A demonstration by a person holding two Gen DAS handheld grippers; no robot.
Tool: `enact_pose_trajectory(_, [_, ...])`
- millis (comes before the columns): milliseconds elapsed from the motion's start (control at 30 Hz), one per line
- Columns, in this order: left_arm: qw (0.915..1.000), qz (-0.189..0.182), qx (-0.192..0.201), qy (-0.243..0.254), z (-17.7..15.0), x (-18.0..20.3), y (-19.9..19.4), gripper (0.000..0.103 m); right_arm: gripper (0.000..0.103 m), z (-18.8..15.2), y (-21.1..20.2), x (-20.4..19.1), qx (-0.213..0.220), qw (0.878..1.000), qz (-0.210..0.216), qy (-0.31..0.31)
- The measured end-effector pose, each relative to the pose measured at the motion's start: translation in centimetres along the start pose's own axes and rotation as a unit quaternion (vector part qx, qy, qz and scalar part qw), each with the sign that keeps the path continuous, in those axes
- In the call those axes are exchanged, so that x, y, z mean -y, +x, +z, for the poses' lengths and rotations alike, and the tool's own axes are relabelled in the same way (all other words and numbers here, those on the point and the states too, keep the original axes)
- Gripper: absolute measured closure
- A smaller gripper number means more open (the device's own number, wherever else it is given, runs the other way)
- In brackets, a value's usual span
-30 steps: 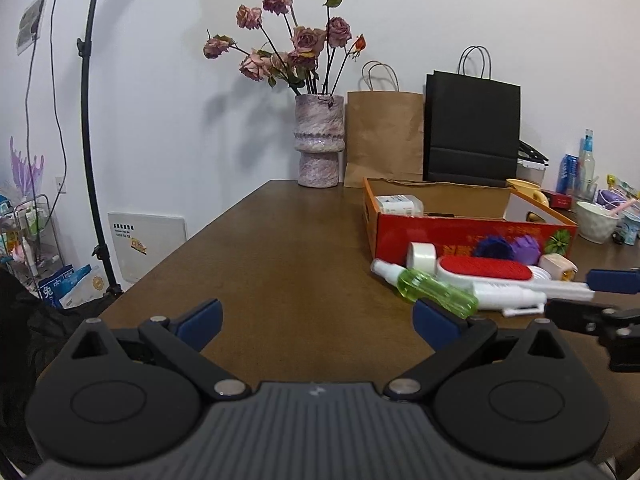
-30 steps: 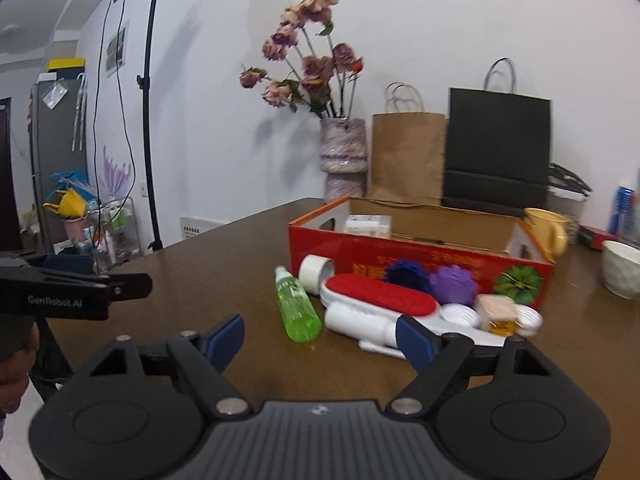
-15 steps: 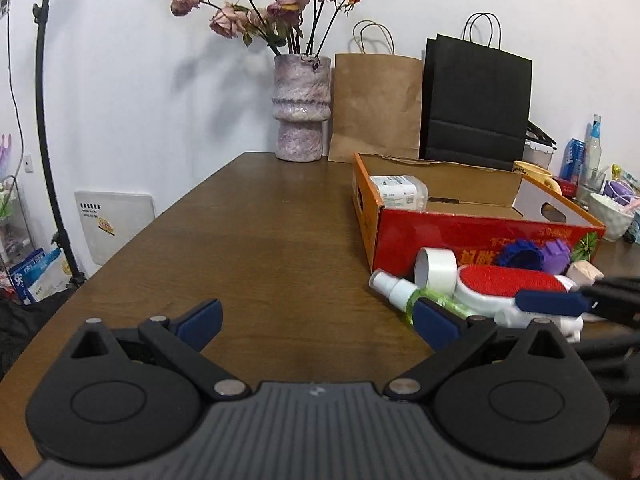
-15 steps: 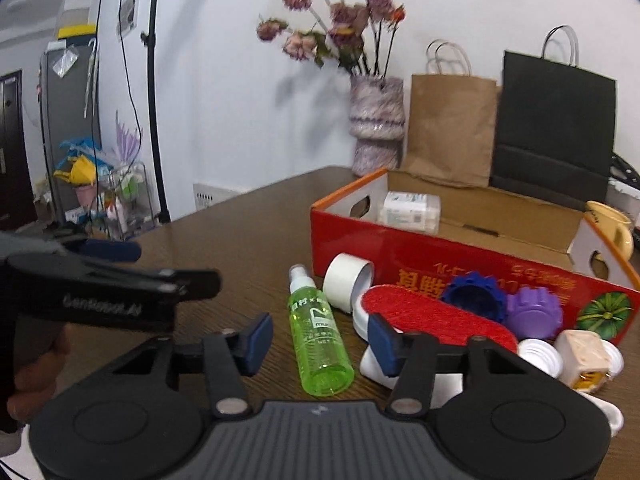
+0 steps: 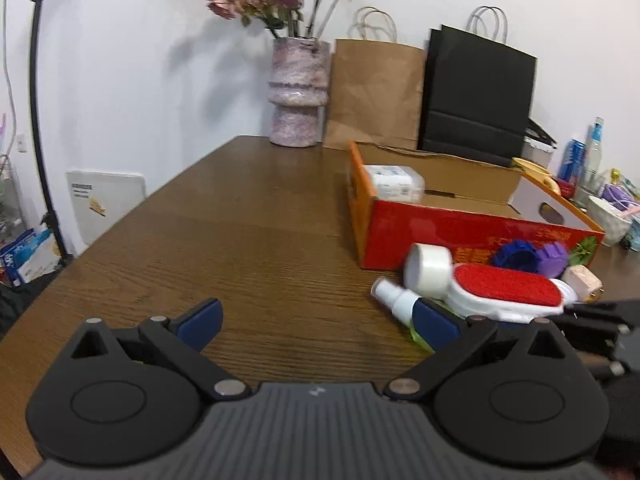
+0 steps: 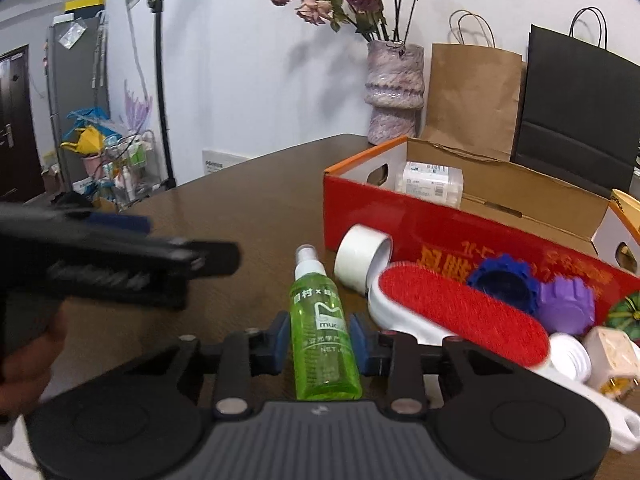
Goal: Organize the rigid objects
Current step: 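Grasp the green spray bottle with the right tool while the left tool grasps the tape roll, then lower the green spray bottle into the box while the left tool releases the tape there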
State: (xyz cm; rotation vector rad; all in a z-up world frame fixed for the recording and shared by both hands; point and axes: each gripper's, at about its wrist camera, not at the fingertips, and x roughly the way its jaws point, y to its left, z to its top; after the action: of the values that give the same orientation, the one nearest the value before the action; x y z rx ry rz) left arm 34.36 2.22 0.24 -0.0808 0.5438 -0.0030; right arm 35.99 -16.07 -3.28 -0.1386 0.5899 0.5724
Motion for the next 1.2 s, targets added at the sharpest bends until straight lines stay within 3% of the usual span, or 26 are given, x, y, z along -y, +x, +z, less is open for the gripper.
enact_pose_trajectory(167, [0.9988,-0.040,0.003,0.028,0.4,3.0,1.0,0.001,0.071,-3.1,-4.7,1.8,-0.004,0.999,-0.031,0.021])
enact_pose_trajectory(233, [0.9975,-0.058,0.007,0.039,0.9,4.5,1.9,0.006,0.071,-4.3,-6.5,2.6,-0.005,0.998,-0.052,0.030])
enact_pose_trajectory(367, [0.9969,-0.063,0.004,0.047,1.9,6.6,4.5,0.028,0.071,-6.0,-9.0,4.6,-0.008,0.994,-0.101,0.042])
enact_pose_trajectory(467, [0.9979,-0.049,-0.023,0.035,2.5,7.1,7.1,0.048,0.071,-7.0,-10.4,6.2,-0.010,0.991,-0.117,0.061])
enact_pose_trajectory(500, [0.9980,-0.050,-0.022,0.033,2.5,7.1,7.5,0.051,0.071,-7.2,-10.7,6.6,-0.011,0.991,-0.118,0.064])
enact_pose_trajectory(567, [0.9979,-0.055,-0.023,0.025,2.5,6.9,7.8,0.078,0.070,-7.4,-11.0,7.4,-0.011,0.991,-0.111,0.071])
enact_pose_trajectory(733, [0.9986,-0.050,-0.008,0.011,2.4,6.2,5.7,0.079,0.068,-6.7,-9.1,8.1,-0.020,0.993,-0.102,0.060])
enact_pose_trajectory(900, [0.9988,-0.046,0.018,-0.001,1.6,5.3,0.5,0.079,0.072,-6.3,-7.7,8.0,-0.024,0.994,-0.080,0.074])
enact_pose_trajectory(1033, [0.9984,-0.045,0.027,-0.024,0.2,4.2,-3.7,0.079,0.072,-6.9,-9.5,6.9,0.010,0.994,-0.059,0.091])
enact_pose_trajectory(1200, [0.9975,-0.040,0.049,-0.030,-1.1,4.4,-8.1,0.079,0.072,-6.6,-12.3,6.0,0.079,0.989,-0.067,0.108])
